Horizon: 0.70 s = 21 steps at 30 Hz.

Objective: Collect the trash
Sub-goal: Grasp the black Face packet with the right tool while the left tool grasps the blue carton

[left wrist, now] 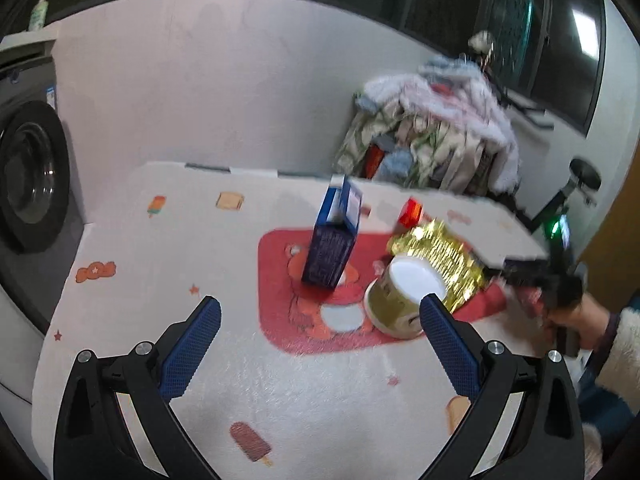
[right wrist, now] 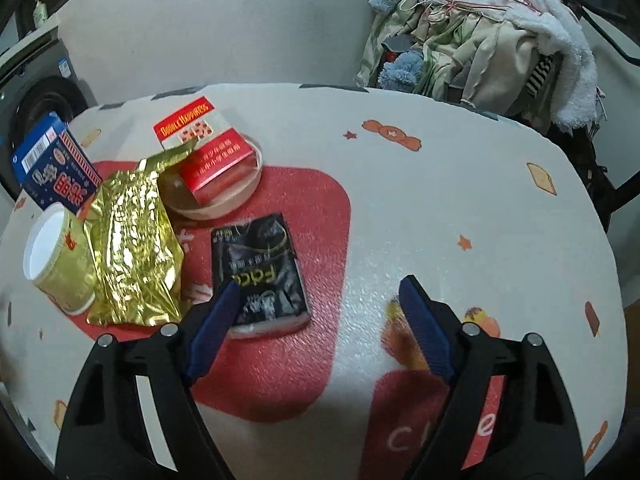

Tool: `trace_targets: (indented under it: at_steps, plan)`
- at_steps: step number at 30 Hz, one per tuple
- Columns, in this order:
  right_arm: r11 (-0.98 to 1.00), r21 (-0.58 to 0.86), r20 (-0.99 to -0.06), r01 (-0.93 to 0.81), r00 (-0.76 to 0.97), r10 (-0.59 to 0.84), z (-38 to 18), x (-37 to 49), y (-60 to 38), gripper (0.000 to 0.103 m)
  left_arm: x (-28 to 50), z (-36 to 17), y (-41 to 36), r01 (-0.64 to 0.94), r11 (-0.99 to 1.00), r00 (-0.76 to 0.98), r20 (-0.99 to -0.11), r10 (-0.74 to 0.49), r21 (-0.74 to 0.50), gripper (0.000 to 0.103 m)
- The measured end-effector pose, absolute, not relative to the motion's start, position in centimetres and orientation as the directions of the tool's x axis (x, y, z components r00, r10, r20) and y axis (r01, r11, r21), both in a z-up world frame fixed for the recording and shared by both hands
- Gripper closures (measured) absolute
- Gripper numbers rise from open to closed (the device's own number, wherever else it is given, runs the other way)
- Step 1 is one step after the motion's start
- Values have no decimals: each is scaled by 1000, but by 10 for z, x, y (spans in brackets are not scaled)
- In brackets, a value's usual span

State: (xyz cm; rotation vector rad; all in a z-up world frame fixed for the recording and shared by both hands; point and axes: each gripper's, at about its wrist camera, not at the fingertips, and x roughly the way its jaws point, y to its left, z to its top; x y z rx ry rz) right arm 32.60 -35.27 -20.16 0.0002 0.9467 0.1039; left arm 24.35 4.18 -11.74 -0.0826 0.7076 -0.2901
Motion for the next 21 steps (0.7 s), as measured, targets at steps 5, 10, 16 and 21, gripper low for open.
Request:
trace_targets:
  at_steps: [5, 10, 16, 21]
  plan:
    - [993, 64, -796, -100, 596, 111, -201, 331, -348, 23, 253, -117, 42, 239, 964, 727, -635, -259, -120, 6]
    - [990, 14, -804, -137, 587, 93, -206, 337, -337, 26, 266, -110, 32, 251, 961, 737, -620, -270, -120, 6]
    - [985, 32, -805, -169, 580, 126, -206, 342, -329, 34, 280, -111, 14, 285, 949, 720, -623, -306, -138, 6]
    - [962, 9, -825, -272, 542, 161, -210, 337, -309, 50, 289, -112, 8, 291, 944, 712, -625, -320, -152, 6]
